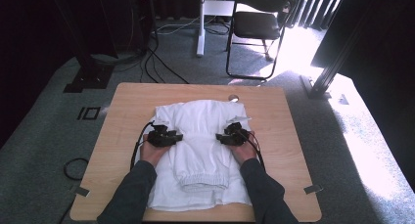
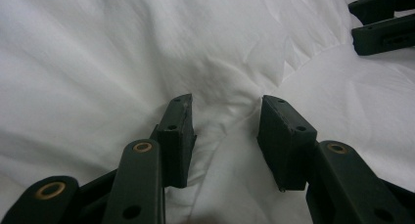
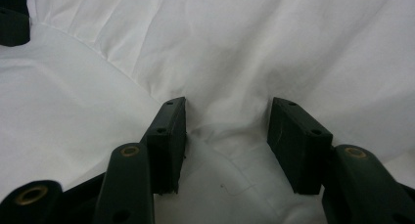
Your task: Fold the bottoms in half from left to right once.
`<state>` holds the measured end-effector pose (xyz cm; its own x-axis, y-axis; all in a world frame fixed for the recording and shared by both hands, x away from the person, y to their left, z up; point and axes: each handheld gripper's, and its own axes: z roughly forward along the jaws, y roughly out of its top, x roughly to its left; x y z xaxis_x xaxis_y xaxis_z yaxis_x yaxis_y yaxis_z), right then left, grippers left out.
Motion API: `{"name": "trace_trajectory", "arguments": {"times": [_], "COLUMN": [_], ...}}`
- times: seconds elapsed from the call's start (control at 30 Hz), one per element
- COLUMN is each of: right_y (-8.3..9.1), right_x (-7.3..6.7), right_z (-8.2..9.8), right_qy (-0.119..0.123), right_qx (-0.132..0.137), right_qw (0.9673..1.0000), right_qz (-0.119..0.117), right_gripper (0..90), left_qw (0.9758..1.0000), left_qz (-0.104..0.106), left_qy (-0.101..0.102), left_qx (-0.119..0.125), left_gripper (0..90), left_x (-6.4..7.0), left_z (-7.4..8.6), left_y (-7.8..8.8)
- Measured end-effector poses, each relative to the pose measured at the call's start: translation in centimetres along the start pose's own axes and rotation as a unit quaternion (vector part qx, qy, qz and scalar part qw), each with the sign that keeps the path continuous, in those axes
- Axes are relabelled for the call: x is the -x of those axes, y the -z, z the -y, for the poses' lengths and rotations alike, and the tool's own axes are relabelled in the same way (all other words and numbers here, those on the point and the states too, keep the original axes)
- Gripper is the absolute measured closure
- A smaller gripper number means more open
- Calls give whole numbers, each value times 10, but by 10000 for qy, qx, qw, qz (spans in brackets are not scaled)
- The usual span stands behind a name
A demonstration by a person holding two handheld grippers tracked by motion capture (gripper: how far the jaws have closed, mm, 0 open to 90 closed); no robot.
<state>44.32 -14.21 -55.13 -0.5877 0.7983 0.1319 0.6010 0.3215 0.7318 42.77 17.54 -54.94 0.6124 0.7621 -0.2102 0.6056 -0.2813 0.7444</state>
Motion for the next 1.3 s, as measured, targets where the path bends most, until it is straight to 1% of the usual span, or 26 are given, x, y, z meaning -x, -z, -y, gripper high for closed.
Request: {"name": "trace_trajectory", "arguments": {"times": [0.1,0.13,0.2,0.3,0.4,0.47,0.57,0.63,0.7,0.73,0.77,0.8,0.83,0.9,0.93,0.97,1.0,1.07,1.13,1.17,1.2,1.23,1.3], "right_y": [3,5,14,21,29,33,39,42,43,44,44,45,47,52,54,57,58,60,60,60,60,59,57], "right_x": [-2,-2,-10,-17,-21,-23,-28,-31,-32,-32,-31,-31,-29,-26,-22,-16,-12,1,14,20,27,31,42], "right_z": [3,5,12,19,27,32,37,40,41,41,40,39,38,34,31,27,25,18,11,8,3,0,-7], "right_qy": [10,-7,24,151,119,145,168,188,209,189,218,246,280,226,159,52,-36,-264,-439,-513,-595,-665,-862], "right_qx": [-24,-34,-151,-217,-244,-242,-295,-335,-345,-337,-306,-262,-122,86,226,358,413,554,652,689,728,745,802], "right_qw": [10000,10000,9998,9996,9994,9993,9991,9989,9988,9989,9989,9989,9993,9995,9995,9993,9991,9981,9966,9958,9948,9942,9922], "right_qz": [-46,-54,-83,-134,-236,-253,-260,-263,-259,-276,-293,-297,-237,-181,-130,-54,-22,103,239,305,383,411,412], "right_gripper": [483,483,483,483,483,483,483,483,479,477,472,459,452,453,453,453,454,454,453,452,452,448,435], "left_qw": [10000,10000,9999,9998,9997,9995,9994,9992,9992,9993,9994,9993,9994,9985,9972,9963,9954,9938,9923,9911,9906,9904,9891], "left_qz": [17,84,141,202,237,255,309,320,247,172,79,-29,-87,-309,-478,-573,-654,-853,-1015,-1062,-1048,-992,-964], "left_qy": [-15,-50,-54,-52,-93,-154,-171,-210,-316,-328,-349,-339,-273,-90,51,156,272,399,553,695,792,912,1100], "left_qx": [-12,-12,-8,-3,-5,-36,-67,-118,-78,-38,9,121,209,452,566,624,653,593,452,401,371,299,157], "left_gripper": [574,574,571,567,565,557,552,548,543,528,503,491,489,467,452,432,415,400,377,368,358,357,325], "left_x": [4,9,14,21,29,35,41,44,45,43,41,35,30,15,4,-2,-11,-25,-38,-46,-51,-56,-64], "left_z": [4,10,16,25,33,37,43,44,40,36,33,26,22,9,2,-3,-8,-16,-20,-20,-20,-18,-15], "left_y": [3,8,13,20,25,28,33,35,41,44,48,55,59,71,76,79,81,79,71,65,60,54,42]}}
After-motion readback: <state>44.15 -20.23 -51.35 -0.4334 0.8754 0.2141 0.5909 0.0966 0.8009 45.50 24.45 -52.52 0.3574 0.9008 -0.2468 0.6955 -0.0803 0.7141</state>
